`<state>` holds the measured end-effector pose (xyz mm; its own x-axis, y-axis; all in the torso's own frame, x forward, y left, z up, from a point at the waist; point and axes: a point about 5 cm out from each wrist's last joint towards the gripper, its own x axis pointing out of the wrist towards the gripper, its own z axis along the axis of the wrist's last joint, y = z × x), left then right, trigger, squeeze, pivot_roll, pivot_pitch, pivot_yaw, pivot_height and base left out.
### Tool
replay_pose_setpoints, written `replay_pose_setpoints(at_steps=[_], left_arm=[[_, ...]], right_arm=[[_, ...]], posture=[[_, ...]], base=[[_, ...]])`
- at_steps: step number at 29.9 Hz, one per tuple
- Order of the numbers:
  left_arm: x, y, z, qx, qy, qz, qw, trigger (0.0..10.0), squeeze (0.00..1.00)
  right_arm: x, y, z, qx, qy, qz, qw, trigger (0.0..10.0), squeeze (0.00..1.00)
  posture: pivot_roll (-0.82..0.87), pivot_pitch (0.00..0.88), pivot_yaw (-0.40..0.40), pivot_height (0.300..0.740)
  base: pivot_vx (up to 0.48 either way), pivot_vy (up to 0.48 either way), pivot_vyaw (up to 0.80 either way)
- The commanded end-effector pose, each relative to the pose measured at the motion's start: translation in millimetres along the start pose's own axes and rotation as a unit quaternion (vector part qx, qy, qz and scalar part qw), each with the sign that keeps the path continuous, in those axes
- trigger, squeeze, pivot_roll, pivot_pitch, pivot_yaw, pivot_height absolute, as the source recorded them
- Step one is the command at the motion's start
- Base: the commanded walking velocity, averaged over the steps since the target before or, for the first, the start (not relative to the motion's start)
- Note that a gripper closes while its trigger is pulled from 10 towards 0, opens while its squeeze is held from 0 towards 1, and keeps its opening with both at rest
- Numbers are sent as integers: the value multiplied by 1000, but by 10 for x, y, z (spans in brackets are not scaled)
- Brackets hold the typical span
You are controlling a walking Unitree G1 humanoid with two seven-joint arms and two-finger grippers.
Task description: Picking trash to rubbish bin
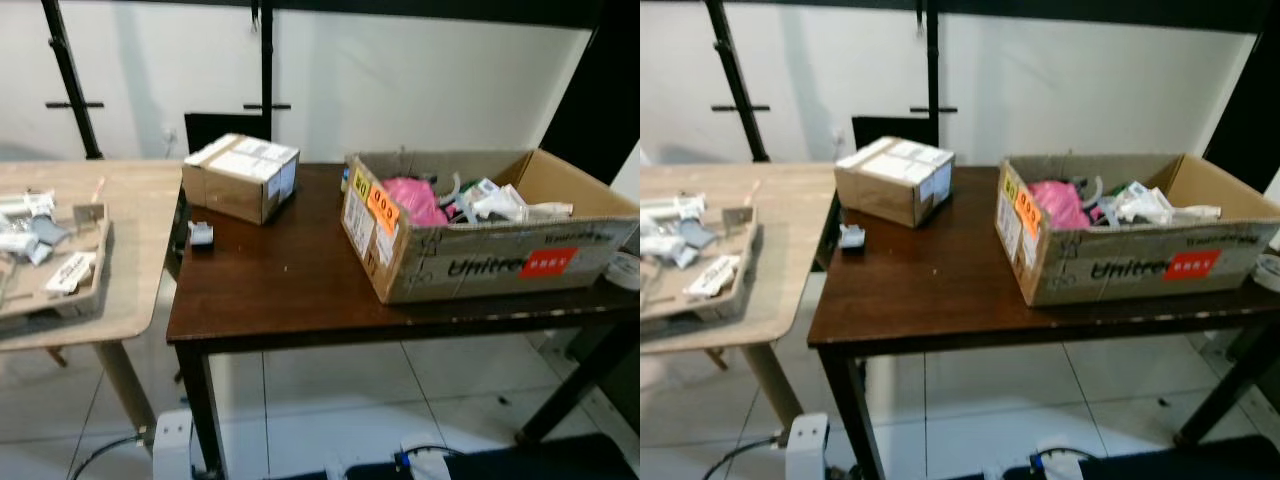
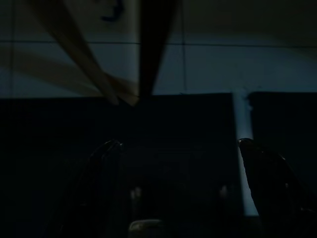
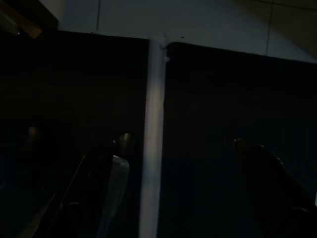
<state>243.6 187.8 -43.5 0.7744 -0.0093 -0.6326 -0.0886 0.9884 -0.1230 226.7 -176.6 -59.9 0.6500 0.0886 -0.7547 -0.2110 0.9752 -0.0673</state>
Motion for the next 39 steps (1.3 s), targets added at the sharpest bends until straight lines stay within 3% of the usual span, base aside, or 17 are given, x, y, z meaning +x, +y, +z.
replay_pose_setpoints(at_steps=[1, 7, 13, 19, 21, 22, 23, 24, 25, 27, 28, 29, 30, 31, 32, 35, 39], left_arm=[[-29, 80, -57, 8, 5, 16, 1000, 10000, 67], [-27, 68, -32, 45, -1, 9, 999, 10000, 35], [-25, 66, -6, 48, -11, 12, 999, 10000, 35], [-25, -5, 23, 96, -23, -18, 995, 10000, 47], [-26, -14, 38, 97, -29, -24, 995, 10000, 47], [-41, -83, 104, 72, -54, -81, 993, 10000, 43], [-41, -83, 104, 72, -54, -81, 993, 10000, 43], [-76, -165, 168, 49, -76, -152, 984, 10000, 35], [-76, -165, 168, 49, -76, -152, 984, 10000, 35], [-158, -256, 293, -9, -91, -251, 964, 10000, 0], [-158, -256, 293, -9, -91, -251, 964, 10000, 0], [-303, -292, 514, -64, -113, -340, 932, 10000, 0], [-359, -305, 582, -71, -121, -367, 920, 10000, 0], [-404, -295, 662, -60, -132, -379, 914, 10000, 0], [-404, -295, 662, -60, -132, -379, 914, 10000, 0], [-523, -273, 895, -32, -153, -408, 900, 10000, 0], [-670, -262, 1313, -27, -220, -420, 880, 10000, 0]], right_arm=[[6, 74, -31, 2, 6, 9, 1000, 10000, 0], [6, 73, -30, 3, 5, 9, 1000, 10000, 0], [-1, 56, -48, 5, 6, 7, 1000, 10000, 0], [-5, -3, 33, 11, -18, 17, 1000, 10000, 0], [-5, -19, 70, 14, -26, 27, 999, 10000, 0], [-12, 10, 155, 17, -34, 104, 994, 10000, 0], [-12, 10, 155, 17, -34, 104, 994, 10000, 0], [-36, 78, 212, 14, -36, 196, 980, 10000, 0], [-36, 78, 212, 14, -36, 196, 980, 10000, 0], [-94, 138, 345, -4, -57, 298, 953, 10000, 0], [-94, 138, 345, -4, -57, 298, 953, 10000, 0], [-162, 130, 591, 8, -90, 364, 927, 10000, 0], [-189, 126, 674, 13, -102, 384, 918, 10000, 0], [-230, 114, 798, 14, -121, 402, 907, 10000, 0], [-230, 114, 798, 14, -121, 402, 907, 10000, 0], [-374, 96, 1173, 5, -182, 442, 878, 10000, 0], [-552, 109, 1515, -21, -233, 485, 843, 10000, 0]], posture=[[36, 51, -59, 740], [39, 55, -59, 740], [44, 56, -55, 740], [49, 55, -51, 740], [48, 55, -50, 740], [46, 56, -49, 740], [46, 56, -49, 740], [43, 57, -48, 740], [43, 57, -48, 740], [42, 57, -50, 740], [42, 57, -50, 740], [43, 57, -50, 740], [43, 57, -50, 740], [43, 57, -50, 740], [43, 57, -50, 740], [45, 58, -52, 740], [45, 59, -54, 740]], base=[[0, 0, 0], [0, 0, 0], [0, 0, 0], [0, 0, 0], [0, 0, 0], [0, 0, 0], [0, 0, 0], [0, 0, 0], [0, 0, 0], [0, 0, 0], [0, 0, 0], [0, 0, 0], [0, 0, 0], [0, 0, 0], [0, 0, 0], [0, 0, 0], [0, 0, 0]])
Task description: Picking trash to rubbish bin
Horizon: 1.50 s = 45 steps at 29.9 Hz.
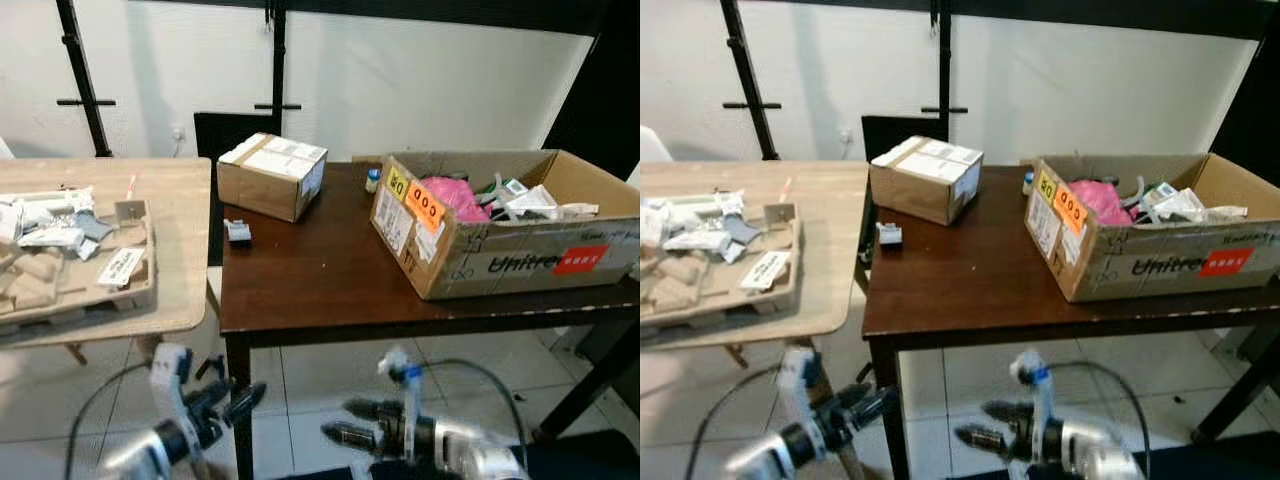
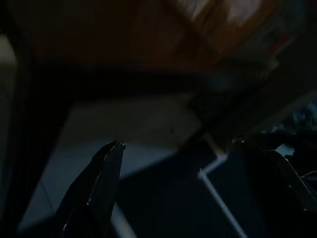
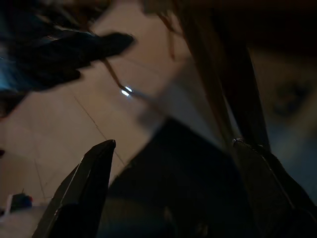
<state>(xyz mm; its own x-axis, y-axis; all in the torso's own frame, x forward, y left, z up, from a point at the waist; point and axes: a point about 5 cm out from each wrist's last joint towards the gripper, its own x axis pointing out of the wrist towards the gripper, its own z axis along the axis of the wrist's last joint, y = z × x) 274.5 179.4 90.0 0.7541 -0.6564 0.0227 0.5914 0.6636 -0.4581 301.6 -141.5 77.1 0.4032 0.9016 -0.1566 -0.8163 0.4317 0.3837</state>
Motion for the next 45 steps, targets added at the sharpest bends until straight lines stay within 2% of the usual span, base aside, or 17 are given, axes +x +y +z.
replay_pose_setpoints(at_steps=[1, 3, 5, 6, 8, 10, 11, 12, 13, 16, 18, 20, 21, 24, 28, 34, 45], left_arm=[[14, -70, 230, 9, -25, -26, 999, 10000, 0], [49, -167, 393, 16, -38, -51, 998, 10000, 0], [52, -194, 428, 17, -39, -57, 997, 10000, 0], [84, -236, 508, 20, -45, -66, 997, 10000, 0], [152, -241, 599, 45, -53, -51, 996, 10000, 0], [249, -154, 653, 81, -46, 3, 996, 10000, 0], [249, -154, 653, 81, -46, 3, 996, 10000, 0], [362, 30, 679, 106, -17, 100, 989, 10000, 0], [399, 124, 677, 109, 1, 145, 983, 10000, 0], [425, 278, 676, 125, 35, 227, 965, 10000, 0], [423, 336, 748, 183, 26, 273, 944, 10000, 0], [451, 307, 837, 199, -5, 282, 939, 10000, 0], [451, 307, 837, 199, -5, 282, 939, 10000, 0], [532, 180, 978, 227, -46, 272, 934, 10000, 0], [590, 151, 1031, 233, -73, 278, 929, 10000, 0], [636, 139, 1062, 240, -81, 280, 926, 10000, 0], [661, 135, 1058, 241, -85, 274, 927, 10000, 0]], right_arm=[[9, 55, 76, 0, -10, 33, 999, 10000, 0], [31, 108, 192, -9, -25, 55, 998, 10000, 0], [33, 125, 219, -10, -28, 60, 998, 10000, 0], [58, 155, 316, -9, -49, 67, 997, 10000, 0], [103, 155, 447, -23, -74, 49, 996, 10000, 0], [163, 106, 552, -72, -74, -5, 995, 10000, 0], [163, 106, 552, -72, -74, -5, 995, 10000, 0], [225, 23, 661, -120, -76, -80, 987, 10000, 0], [246, -12, 706, -129, -80, -109, 982, 10000, 0], [267, -49, 782, -138, -93, -145, 975, 10000, 0], [285, -133, 871, -142, -104, -231, 957, 10000, 0], [294, -156, 930, -134, -123, -267, 946, 10000, 0], [294, -156, 930, -134, -123, -267, 946, 10000, 0], [324, -127, 982, -124, -153, -277, 940, 10000, 0], [383, -124, 977, -119, -169, -292, 934, 10000, 0], [446, -110, 951, -114, -180, -311, 926, 10000, 0], [507, -86, 951, -111, -189, -319, 922, 10000, 0]], posture=[[47, 59, -55, 740], [47, 59, -55, 740], [49, 57, -54, 740], [49, 57, -54, 740], [48, 55, -52, 740], [46, 52, -49, 740], [46, 52, -49, 740], [47, 51, -48, 740], [47, 51, -48, 740], [47, 49, -49, 740], [45, 49, -48, 740], [44, 48, -45, 740], [44, 48, -45, 740], [45, 48, -44, 740], [47, 47, -46, 740], [47, 46, -46, 740], [48, 35, -43, 740]], base=[[0, 0, 0], [0, 0, 0], [0, 0, 0], [0, 0, 0], [0, 0, 0], [0, 0, 0], [0, 0, 0], [0, 0, 0], [0, 0, 0], [0, 0, 0], [0, 0, 0], [0, 0, 0], [0, 0, 0], [0, 0, 0], [0, 0, 0], [0, 0, 0], [349, 0, 0]])
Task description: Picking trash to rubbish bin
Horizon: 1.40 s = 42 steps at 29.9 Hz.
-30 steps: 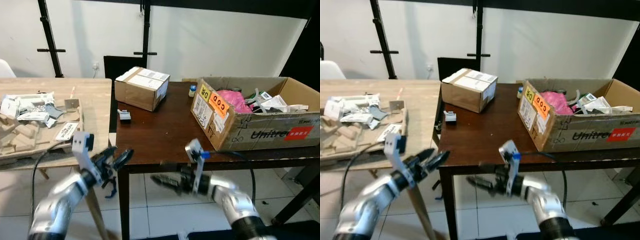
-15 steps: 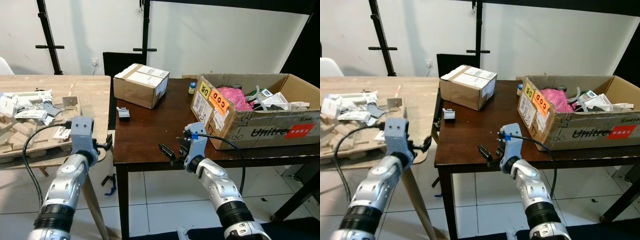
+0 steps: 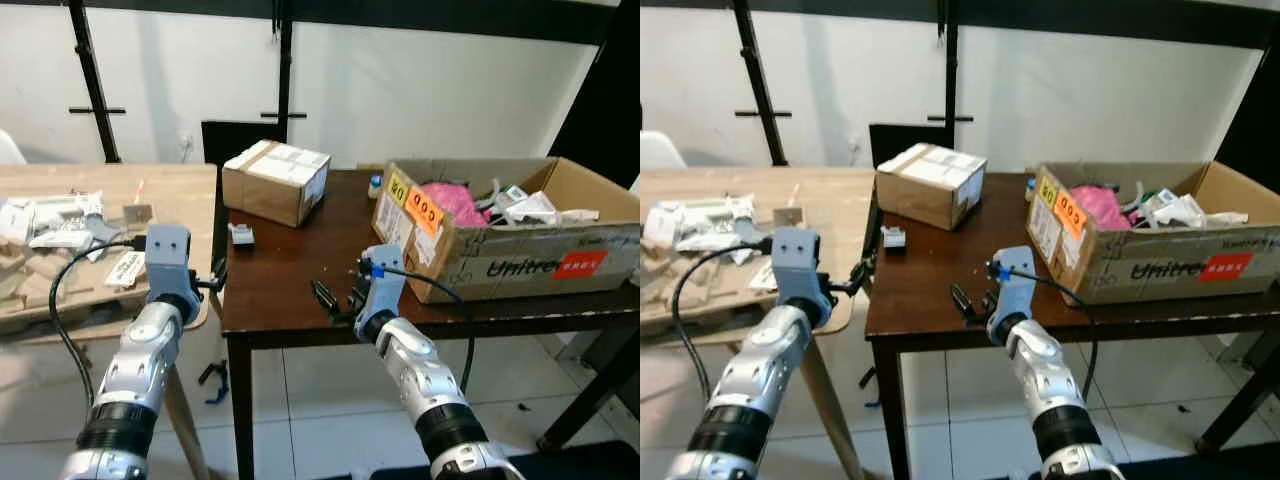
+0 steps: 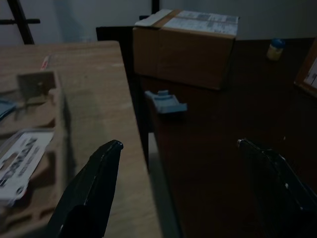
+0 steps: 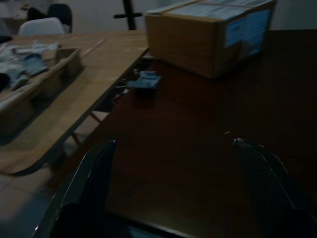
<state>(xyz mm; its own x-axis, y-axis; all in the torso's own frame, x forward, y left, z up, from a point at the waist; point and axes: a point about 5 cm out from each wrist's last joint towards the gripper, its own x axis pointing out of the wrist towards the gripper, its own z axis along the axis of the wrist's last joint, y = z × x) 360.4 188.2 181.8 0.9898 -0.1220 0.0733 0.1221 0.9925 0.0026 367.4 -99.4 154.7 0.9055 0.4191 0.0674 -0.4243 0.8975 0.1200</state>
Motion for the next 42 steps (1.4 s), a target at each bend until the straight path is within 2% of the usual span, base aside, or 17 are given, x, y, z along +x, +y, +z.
replay_pose_setpoints(at_steps=[1, 33, 42], left_arm=[[27, -51, -27, 2, 6, -6, 1000, 10000, 0], [32, -16, -17, 10, -1, -8, 1000, 10000, 0], [37, -96, -55, 14, 13, -29, 999, 10000, 0]], right_arm=[[-5, -33, -19, -1, 3, -7, 1000, 10000, 0], [-13, -37, -62, -2, 5, -9, 1000, 10000, 0], [-51, -78, -101, -2, 11, -15, 1000, 10000, 0]], posture=[[48, 36, -43, 740], [53, 53, -48, 740], [56, 61, -46, 740]], base=[[375, 0, 0], [382, 0, 0], [64, 0, 0]])
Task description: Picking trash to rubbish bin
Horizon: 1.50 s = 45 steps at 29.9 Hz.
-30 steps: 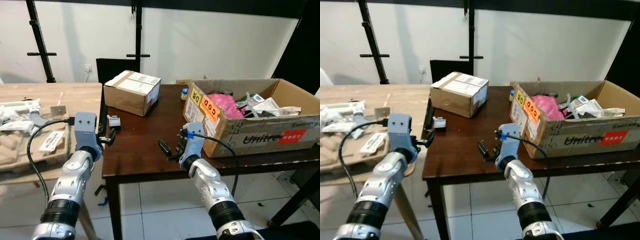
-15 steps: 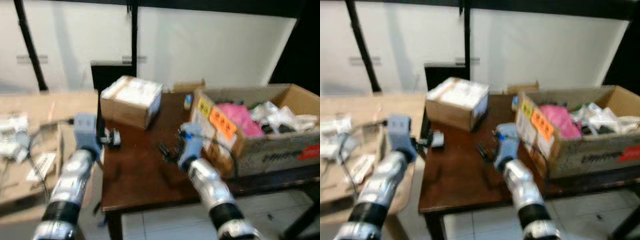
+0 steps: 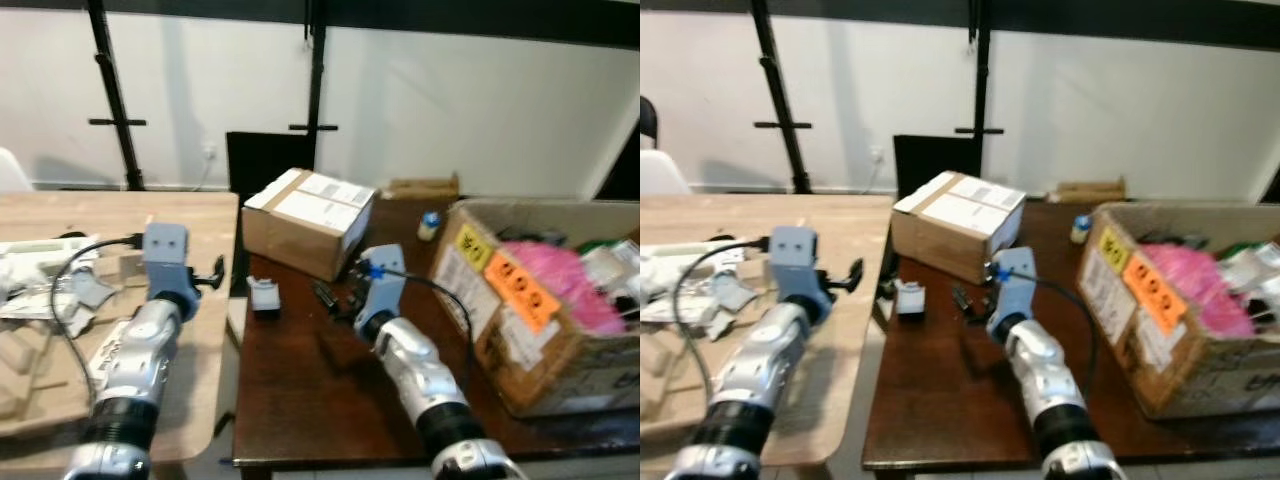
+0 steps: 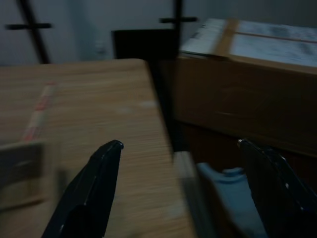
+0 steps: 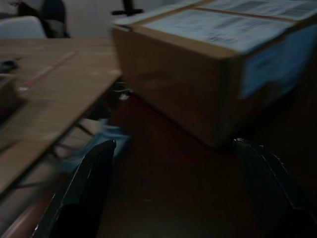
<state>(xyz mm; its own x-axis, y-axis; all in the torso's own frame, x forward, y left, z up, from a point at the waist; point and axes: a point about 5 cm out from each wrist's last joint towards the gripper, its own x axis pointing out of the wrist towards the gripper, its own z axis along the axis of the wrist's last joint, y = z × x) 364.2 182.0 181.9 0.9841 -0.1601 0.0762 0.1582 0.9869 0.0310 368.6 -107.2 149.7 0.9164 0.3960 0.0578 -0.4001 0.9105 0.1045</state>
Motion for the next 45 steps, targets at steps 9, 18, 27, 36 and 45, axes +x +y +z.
replay_pose_setpoints(at_steps=[9, 18, 27, 36, 45], left_arm=[[82, -128, -77, 14, 31, -19, 999, 10000, 0], [144, -125, -100, 24, 52, -4, 998, 10000, 0], [155, -85, -112, 11, 54, 12, 998, 10000, 0], [153, -8, -113, 11, 53, 25, 998, 10000, 0], [148, 90, -108, 42, 58, 30, 997, 10000, 0]], right_arm=[[-37, -33, -65, 5, 9, -11, 1000, 10000, 0], [-54, -55, -72, -1, 12, -15, 1000, 10000, 0], [-59, -50, -84, -2, 15, -15, 1000, 10000, 0], [-58, -35, -82, -3, 16, -10, 1000, 10000, 0], [-65, -34, -95, -5, 21, -6, 1000, 10000, 0]], posture=[[52, 60, -41, 740], [47, 64, -35, 740], [48, 71, -35, 740], [48, 73, -38, 740], [48, 76, -44, 740]], base=[[0, 0, 0], [0, -193, 0], [0, -107, 0], [0, 0, 0], [0, 0, 0]])
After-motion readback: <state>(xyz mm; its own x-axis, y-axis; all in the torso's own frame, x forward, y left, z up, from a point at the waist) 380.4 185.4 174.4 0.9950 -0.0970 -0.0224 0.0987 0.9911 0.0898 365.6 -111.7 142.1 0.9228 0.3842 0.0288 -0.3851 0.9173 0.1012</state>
